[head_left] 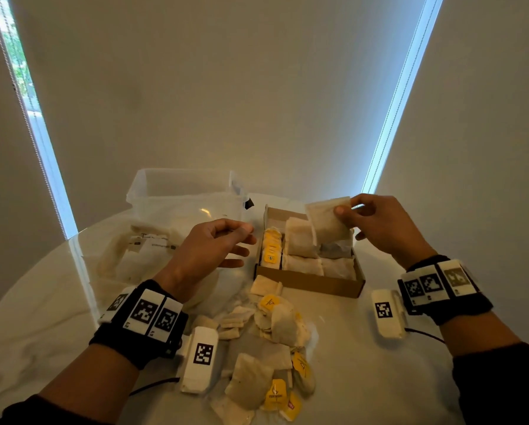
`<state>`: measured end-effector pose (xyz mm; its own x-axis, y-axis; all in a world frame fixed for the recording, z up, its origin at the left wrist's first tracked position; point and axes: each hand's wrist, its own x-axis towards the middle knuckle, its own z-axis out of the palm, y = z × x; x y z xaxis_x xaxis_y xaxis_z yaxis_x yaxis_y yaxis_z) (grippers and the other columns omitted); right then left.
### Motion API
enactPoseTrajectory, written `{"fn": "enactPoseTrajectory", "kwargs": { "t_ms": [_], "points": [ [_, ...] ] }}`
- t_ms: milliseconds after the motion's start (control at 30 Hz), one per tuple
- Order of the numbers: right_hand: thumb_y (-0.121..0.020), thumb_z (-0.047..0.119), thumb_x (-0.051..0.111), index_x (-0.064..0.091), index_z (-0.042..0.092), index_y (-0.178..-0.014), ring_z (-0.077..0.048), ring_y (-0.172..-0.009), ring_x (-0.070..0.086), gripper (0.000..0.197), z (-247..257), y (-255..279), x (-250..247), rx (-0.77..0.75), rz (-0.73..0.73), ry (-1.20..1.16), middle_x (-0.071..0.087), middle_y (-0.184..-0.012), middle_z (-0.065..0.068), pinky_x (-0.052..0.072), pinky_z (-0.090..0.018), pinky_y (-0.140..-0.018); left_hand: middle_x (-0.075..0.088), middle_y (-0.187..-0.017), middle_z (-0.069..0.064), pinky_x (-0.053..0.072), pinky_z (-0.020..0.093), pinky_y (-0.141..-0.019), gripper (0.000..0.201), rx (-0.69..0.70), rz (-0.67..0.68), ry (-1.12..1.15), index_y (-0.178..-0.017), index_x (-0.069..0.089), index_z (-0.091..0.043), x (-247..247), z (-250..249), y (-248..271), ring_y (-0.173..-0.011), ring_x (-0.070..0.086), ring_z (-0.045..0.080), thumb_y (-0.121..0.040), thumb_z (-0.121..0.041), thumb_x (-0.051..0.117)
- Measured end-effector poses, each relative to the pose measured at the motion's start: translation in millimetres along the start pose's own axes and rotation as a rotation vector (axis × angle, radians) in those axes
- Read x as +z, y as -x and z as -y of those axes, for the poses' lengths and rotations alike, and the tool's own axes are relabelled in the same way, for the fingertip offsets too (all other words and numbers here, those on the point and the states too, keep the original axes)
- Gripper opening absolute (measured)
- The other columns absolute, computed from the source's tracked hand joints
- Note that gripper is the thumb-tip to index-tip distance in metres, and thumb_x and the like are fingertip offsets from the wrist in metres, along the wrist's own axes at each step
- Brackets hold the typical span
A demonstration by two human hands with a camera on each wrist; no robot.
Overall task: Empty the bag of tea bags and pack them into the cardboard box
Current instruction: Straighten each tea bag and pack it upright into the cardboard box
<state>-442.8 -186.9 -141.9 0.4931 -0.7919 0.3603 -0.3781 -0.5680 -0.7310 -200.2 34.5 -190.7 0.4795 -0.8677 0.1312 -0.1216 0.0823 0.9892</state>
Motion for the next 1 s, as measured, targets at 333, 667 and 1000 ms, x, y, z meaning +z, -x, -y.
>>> {"fn": "enactPoseTrajectory", "kwargs": {
  "t_ms": [333, 667, 1000],
  "points": [
    [-0.098, 0.027, 0.075, 0.070, 0.009, -0.110, -0.023, -0.086, 0.077, 0.022, -38.8, 8.5, 3.2, 0.178, 0.146, -0.121, 0.078, -0.102, -0.013, 0.060, -0.020, -0.058, 0.082, -0.106, -0.001, 0.065, 0.032, -0.081, 0.026, -0.009, -0.003, -0.013, -0.117, 0.077, -0.016, 0.0, 0.2, -0.1, -0.098, 0.078, 0.019, -0.104, -0.036, 0.065],
    [-0.095, 0.025, 0.079, 0.071, 0.027, -0.109, -0.018, -0.087, 0.075, 0.016, -40.6, -2.1, -0.1, 0.099, 0.043, 0.083, 0.075, -0.102, 0.001, 0.064, -0.032, -0.073, 0.082, -0.106, -0.002, 0.065, 0.034, -0.083, 0.026, -0.017, -0.010, -0.031, -0.117, 0.077, -0.017, 0.0, 0.7, -0.1, -0.097, 0.078, 0.017, -0.104, -0.036, 0.065],
    [-0.086, 0.028, 0.086, 0.079, 0.034, -0.100, -0.002, -0.090, 0.067, 0.016, -6.3, 2.4, 17.1, -0.097, 0.267, 0.428, 0.072, -0.098, 0.015, 0.047, -0.015, -0.072, 0.082, -0.105, -0.001, 0.065, 0.029, -0.079, 0.025, -0.016, -0.005, -0.040, -0.116, 0.077, -0.017, 0.5, -1.7, 0.2, -0.096, 0.078, 0.017, -0.104, -0.035, 0.065]
  ]
}}
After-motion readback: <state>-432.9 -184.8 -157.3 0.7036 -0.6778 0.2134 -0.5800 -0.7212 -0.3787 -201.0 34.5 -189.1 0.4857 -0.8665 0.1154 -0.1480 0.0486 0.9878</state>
